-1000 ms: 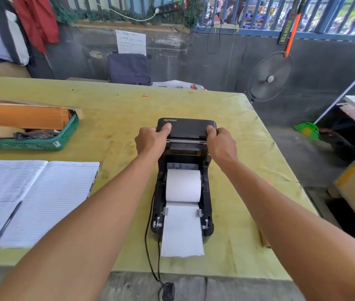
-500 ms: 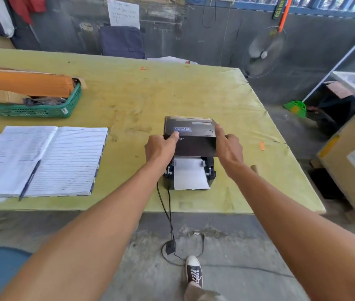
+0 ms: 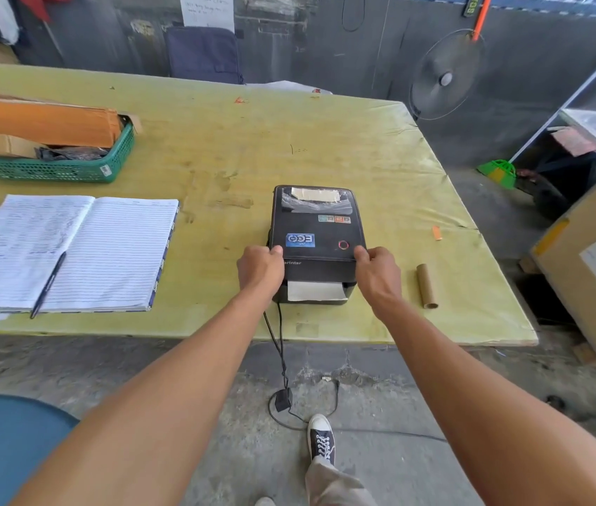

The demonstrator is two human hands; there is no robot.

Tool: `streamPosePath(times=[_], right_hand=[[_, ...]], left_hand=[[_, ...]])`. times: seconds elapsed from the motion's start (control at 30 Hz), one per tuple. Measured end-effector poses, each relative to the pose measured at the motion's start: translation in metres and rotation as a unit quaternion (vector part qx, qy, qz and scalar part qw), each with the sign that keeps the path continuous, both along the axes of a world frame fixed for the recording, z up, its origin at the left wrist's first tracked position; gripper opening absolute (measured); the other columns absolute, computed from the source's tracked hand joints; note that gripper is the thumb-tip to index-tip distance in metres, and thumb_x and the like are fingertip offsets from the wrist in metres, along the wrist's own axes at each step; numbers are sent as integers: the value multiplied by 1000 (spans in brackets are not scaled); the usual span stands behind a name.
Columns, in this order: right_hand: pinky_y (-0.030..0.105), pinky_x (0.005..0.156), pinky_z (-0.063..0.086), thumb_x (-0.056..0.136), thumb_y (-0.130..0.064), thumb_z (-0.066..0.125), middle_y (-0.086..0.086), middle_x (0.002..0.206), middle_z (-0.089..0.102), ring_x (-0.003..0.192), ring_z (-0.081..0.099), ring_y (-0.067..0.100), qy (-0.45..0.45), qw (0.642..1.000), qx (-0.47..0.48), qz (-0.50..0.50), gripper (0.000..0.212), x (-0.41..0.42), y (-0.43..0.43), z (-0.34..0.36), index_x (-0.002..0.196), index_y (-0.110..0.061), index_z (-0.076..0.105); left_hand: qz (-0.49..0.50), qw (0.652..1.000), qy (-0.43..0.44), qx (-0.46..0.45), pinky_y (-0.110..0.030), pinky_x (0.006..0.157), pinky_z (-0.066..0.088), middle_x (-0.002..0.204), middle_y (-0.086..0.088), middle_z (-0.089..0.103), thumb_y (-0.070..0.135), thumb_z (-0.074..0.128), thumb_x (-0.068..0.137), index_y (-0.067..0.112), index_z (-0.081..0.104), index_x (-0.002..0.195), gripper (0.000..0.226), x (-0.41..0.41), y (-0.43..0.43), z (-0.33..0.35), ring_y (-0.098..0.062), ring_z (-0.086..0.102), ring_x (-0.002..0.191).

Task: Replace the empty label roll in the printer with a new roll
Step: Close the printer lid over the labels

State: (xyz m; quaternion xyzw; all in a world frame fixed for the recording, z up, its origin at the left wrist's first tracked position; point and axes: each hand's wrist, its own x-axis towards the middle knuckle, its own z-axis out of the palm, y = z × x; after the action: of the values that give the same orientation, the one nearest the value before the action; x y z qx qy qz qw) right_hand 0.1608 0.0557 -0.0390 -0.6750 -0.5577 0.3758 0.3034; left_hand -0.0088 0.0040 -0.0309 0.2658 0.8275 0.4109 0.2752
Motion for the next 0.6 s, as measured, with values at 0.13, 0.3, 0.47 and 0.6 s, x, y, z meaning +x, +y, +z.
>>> streamPosePath(times=[0.13,0.3,0.47,0.6], right_hand=[[33,76,42,98,-32,56,16,106,68,94,59,33,-8,1000,-5,-10,28,3,1,-12,107,-6,61],[31,76,42,95,-34,62,12,99,68,95,61,33,28,999,-14,-27,23,6,0,-16,100,-11,62],[32,78,45,93,-36,65,14,100,72,99,64,34,50,998,-26,-30,26,9,0,-16,102,-12,63],[38,85,50,92,-37,65,16,101,73,100,66,34,49,998,-29,-29,27,8,1,-17,103,-12,63]], left_hand=[[-24,1000,11,-4,-27,52,32,60,-1,49,23,59,92,13,45,59,37,-5,-4,-9,-21,43,55],[-14,1000,-7,0,-28,67,38,58,7,45,23,63,90,21,45,57,38,-5,-3,-12,-23,48,69],[-7,1000,-10,-7,-27,67,34,56,9,38,22,64,90,25,34,53,47,-5,-3,-14,-22,43,69],[-5,1000,-16,-4,-28,67,35,55,9,38,22,64,89,25,35,53,47,-7,-1,-18,-20,43,63]])
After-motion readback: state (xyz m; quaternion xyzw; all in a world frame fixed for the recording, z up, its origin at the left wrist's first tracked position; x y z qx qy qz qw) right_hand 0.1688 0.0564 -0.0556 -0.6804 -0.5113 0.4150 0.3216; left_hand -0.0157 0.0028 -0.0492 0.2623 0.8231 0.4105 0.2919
